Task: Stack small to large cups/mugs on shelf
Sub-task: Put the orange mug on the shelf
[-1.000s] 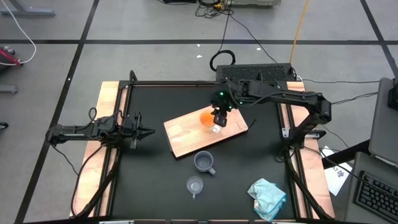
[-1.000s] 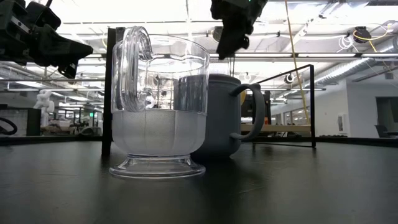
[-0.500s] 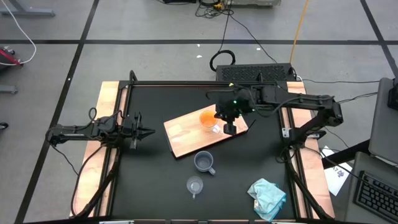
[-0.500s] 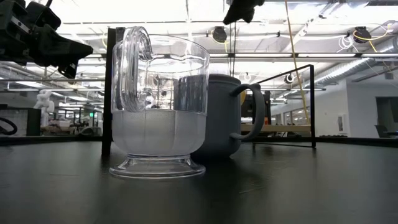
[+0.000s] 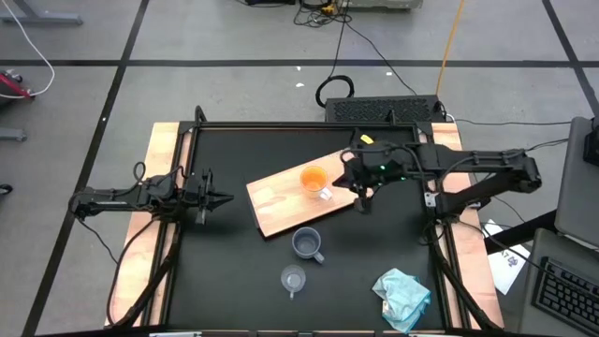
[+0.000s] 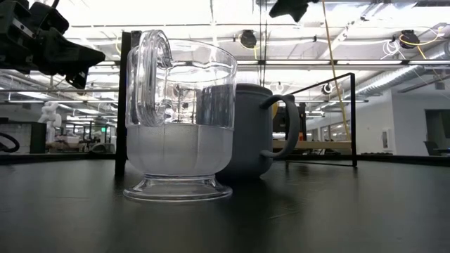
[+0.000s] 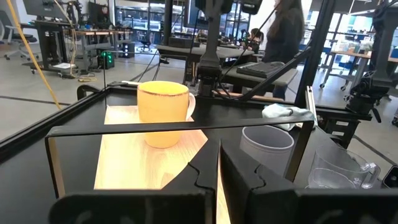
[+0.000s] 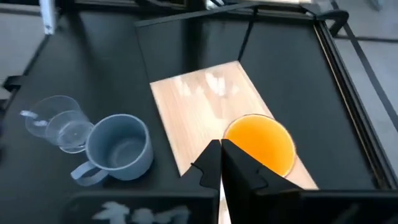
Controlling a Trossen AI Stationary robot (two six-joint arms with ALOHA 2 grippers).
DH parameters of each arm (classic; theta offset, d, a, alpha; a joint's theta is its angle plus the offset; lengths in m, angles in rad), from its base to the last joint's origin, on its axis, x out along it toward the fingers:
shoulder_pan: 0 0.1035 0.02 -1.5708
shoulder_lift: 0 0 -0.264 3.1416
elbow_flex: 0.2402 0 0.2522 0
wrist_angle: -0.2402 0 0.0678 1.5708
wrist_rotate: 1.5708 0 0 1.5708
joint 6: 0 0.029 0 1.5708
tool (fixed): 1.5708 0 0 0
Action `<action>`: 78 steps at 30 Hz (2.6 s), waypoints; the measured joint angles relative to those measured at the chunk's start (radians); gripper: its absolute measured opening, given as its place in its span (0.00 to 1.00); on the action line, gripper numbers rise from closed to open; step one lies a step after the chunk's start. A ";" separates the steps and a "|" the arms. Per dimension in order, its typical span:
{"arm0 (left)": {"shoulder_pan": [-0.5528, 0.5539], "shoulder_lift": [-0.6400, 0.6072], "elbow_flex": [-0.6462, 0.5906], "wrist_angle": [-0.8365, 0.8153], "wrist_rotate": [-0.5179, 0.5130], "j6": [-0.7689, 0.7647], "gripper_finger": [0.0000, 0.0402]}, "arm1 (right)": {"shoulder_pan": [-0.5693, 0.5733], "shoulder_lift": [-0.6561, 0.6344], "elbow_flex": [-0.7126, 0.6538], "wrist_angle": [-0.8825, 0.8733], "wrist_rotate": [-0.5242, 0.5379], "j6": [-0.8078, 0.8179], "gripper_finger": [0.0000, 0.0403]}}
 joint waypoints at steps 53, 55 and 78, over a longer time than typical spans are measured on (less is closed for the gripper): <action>0.000 0.000 0.000 0.000 0.000 0.000 0.04 | 0.152 -0.551 -1.068 1.064 -0.112 0.078 0.00; 0.000 0.000 0.000 0.000 0.000 0.000 0.04 | 0.152 -0.551 -1.084 1.088 -0.113 0.078 0.00; 0.000 0.000 0.000 0.000 0.000 0.000 0.04 | 0.150 -0.548 -1.111 1.082 -0.113 -0.047 0.00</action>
